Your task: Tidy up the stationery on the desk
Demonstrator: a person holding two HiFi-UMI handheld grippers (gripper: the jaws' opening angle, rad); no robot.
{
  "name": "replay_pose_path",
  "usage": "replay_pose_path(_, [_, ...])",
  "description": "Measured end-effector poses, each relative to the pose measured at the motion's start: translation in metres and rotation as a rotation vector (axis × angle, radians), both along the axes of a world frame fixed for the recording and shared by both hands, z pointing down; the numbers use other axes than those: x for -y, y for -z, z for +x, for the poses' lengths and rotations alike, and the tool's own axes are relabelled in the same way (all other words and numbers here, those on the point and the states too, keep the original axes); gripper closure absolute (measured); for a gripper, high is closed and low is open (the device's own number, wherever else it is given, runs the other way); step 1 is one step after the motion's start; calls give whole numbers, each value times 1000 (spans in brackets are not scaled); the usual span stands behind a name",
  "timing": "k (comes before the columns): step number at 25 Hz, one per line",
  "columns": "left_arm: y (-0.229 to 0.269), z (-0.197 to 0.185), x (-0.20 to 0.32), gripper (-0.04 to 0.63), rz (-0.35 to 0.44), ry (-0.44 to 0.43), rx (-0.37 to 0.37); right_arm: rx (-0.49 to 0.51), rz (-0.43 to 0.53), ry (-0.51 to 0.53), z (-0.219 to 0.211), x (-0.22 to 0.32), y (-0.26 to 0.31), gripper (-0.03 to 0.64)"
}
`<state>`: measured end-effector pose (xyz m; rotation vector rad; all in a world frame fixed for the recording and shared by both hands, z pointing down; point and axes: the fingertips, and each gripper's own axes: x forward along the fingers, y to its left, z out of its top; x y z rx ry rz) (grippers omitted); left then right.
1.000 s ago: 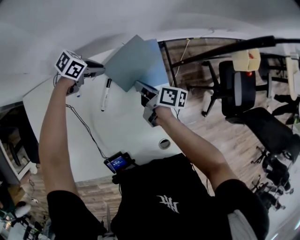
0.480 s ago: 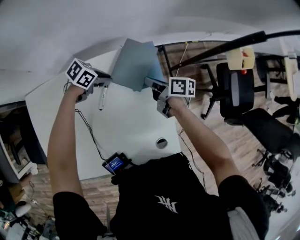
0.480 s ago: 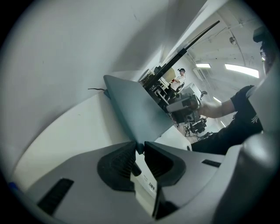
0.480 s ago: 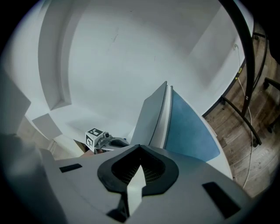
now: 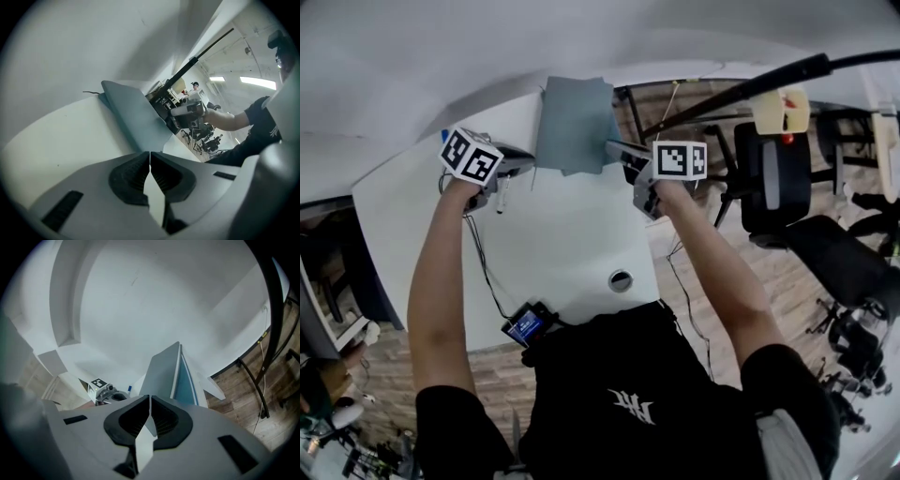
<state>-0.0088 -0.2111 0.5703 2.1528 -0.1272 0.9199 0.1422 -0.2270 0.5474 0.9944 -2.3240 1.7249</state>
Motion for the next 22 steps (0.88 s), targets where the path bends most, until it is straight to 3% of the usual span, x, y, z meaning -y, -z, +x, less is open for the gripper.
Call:
replay_pose_path(3, [-8, -4, 5, 581, 11, 47, 13, 3, -36, 19, 12, -11, -14, 577])
replay_pose_path(8, [-11, -1, 11, 514, -31, 116, 4, 21, -77, 68, 2, -29, -32, 575])
replay_pose_path(22, [-11, 16, -5, 523, -51, 171, 16, -29, -92, 119, 6, -32, -41, 577])
